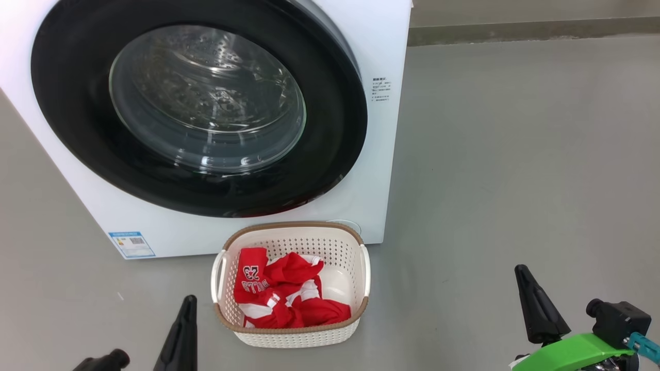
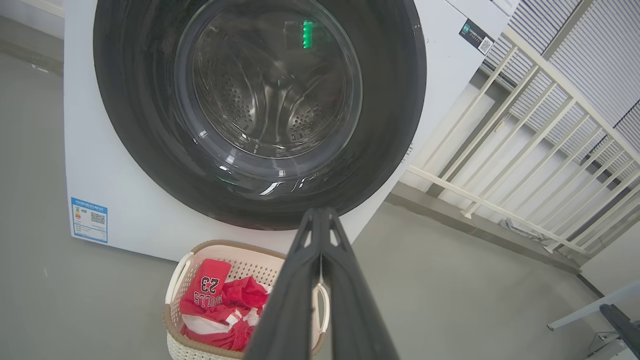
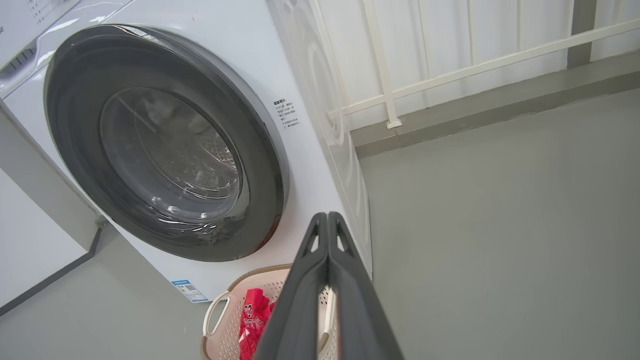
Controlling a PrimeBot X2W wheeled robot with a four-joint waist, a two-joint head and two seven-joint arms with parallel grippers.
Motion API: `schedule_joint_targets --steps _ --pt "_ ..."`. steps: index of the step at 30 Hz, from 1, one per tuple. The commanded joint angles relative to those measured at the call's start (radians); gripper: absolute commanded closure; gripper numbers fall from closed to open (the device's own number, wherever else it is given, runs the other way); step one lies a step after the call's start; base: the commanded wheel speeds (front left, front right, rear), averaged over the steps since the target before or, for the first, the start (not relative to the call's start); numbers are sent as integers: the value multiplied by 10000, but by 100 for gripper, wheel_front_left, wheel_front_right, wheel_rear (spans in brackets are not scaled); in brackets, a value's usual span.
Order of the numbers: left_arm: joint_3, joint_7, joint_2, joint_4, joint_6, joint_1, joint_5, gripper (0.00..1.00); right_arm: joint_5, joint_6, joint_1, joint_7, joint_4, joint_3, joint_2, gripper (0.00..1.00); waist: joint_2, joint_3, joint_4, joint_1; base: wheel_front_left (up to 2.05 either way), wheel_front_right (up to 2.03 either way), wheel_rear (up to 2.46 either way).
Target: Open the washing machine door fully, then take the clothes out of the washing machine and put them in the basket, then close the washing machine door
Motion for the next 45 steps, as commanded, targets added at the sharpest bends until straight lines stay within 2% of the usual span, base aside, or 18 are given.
schedule_joint_targets --steps 1,45 --pt "186 68 142 -177 -89 -451 -330 100 364 -10 -525 70 -207 -18 -151 100 -1 5 4 -1 0 0 0" --pt "713 1245 270 623 -332 -1038 -5328 100 5675 -23 -1010 1304 73 -327 -263 100 -1 137 91 -1 0 0 0"
